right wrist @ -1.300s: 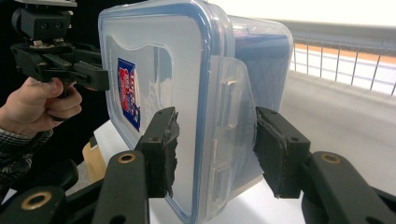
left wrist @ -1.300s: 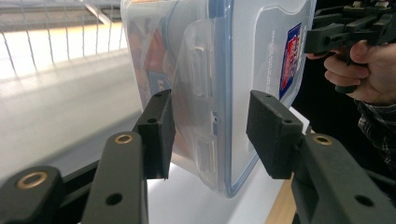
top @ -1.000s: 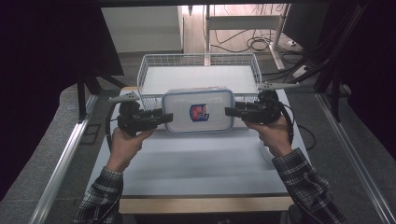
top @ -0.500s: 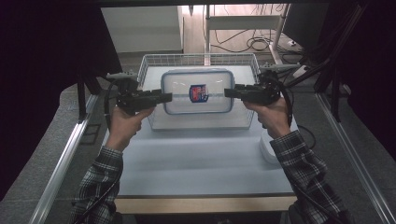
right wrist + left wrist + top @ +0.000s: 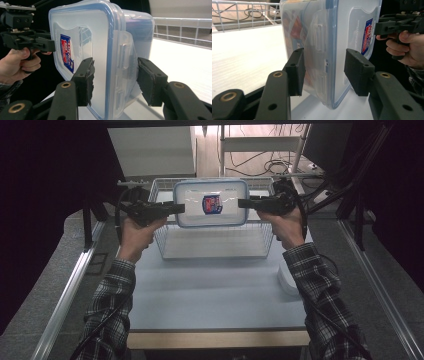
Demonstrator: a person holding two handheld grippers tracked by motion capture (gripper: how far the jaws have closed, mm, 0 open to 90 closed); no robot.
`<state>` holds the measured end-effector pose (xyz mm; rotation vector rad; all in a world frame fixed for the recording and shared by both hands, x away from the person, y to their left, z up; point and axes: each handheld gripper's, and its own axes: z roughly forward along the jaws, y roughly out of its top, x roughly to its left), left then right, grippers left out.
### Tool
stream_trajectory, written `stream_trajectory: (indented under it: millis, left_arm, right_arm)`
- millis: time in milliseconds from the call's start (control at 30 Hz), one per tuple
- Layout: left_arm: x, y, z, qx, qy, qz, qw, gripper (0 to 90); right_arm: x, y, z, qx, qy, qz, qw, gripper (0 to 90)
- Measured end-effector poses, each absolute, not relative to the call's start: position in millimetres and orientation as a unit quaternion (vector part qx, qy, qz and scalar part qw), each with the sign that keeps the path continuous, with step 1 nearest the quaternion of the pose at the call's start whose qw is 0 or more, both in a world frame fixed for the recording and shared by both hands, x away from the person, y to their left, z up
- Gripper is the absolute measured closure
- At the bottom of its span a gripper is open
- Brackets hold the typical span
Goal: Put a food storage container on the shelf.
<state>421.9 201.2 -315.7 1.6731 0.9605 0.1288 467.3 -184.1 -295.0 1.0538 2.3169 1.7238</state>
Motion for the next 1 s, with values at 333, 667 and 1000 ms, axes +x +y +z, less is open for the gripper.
stream_trajectory:
  millis: [333,667,1000]
  left_arm:
    - [441,201,-322,0.707,0.421,0.052,0.566,51.1]
    - [448,201,-326,0.704,0.421,0.068,0.568,49.2]
    - [448,191,-326,0.717,0.429,0.105,0.54,43.2]
  right_arm:
    - [487,-182,-301,0.359,0.748,0.558,0.03,48.7]
    - [496,-179,-306,0.364,0.742,0.562,0.031,47.8]
    - [495,-175,-307,0.366,0.748,0.551,0.054,43.3]
